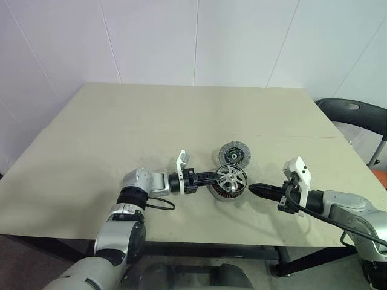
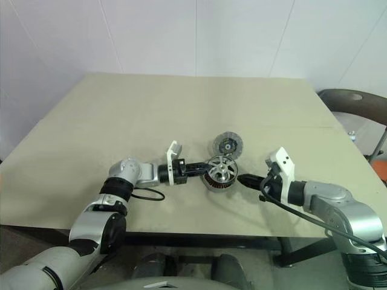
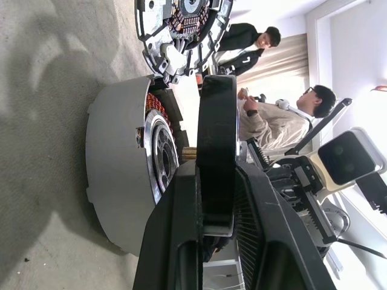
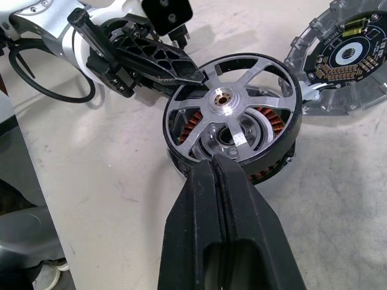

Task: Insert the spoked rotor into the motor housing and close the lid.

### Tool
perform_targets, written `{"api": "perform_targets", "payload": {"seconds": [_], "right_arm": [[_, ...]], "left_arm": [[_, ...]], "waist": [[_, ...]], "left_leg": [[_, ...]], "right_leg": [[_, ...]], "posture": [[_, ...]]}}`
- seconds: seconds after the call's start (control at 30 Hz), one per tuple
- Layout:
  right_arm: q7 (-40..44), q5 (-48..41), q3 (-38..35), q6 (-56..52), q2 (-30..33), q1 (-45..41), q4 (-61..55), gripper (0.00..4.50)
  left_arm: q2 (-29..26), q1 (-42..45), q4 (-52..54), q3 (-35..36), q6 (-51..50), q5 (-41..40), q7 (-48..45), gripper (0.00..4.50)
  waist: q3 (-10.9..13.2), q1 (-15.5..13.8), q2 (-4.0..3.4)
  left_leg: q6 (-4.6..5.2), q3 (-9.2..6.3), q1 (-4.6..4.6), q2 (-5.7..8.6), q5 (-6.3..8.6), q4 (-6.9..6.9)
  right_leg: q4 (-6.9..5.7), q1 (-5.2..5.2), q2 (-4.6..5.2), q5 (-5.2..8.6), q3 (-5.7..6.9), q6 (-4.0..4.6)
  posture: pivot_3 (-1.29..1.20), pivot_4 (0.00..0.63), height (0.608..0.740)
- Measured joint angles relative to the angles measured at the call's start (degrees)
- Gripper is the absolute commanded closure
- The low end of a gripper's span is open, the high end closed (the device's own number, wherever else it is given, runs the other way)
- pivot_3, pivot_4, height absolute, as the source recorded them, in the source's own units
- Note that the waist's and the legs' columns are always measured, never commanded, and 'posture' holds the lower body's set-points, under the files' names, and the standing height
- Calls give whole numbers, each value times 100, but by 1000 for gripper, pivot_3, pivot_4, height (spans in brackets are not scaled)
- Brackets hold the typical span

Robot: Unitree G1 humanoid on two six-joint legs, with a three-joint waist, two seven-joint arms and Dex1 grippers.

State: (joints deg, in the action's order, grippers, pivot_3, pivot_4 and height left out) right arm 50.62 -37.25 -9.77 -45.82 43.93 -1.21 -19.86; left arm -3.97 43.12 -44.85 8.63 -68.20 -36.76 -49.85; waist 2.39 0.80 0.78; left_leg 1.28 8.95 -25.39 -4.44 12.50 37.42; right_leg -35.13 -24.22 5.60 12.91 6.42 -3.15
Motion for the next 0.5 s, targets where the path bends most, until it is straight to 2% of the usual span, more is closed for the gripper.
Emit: {"api": "perform_targets", "payload": {"seconds": [0.4,0.47,0.5], "right_arm": [[-20,1,0,0,-2,1,0,4500],[-23,2,1,0,-2,1,1,4500],[-24,3,1,1,-2,1,2,4500]], "left_arm": [[-24,-2,50,-1,-22,0,28,4090],[-24,-3,54,-3,-25,1,28,3369],[-24,-6,62,-8,-23,2,27,3157]], "waist": [[0,0,0],[0,0,0],[0,0,0]], "left_leg": [[0,0,0,0,0,0],[0,0,0,0,0,0],[0,0,0,0,0,0]], "right_leg": [[0,0,0,0,0,0],[0,0,0,0,0,0],[0,0,0,0,0,0]], "posture": [[0,0,740],[0,0,740],[0,0,740]]}}
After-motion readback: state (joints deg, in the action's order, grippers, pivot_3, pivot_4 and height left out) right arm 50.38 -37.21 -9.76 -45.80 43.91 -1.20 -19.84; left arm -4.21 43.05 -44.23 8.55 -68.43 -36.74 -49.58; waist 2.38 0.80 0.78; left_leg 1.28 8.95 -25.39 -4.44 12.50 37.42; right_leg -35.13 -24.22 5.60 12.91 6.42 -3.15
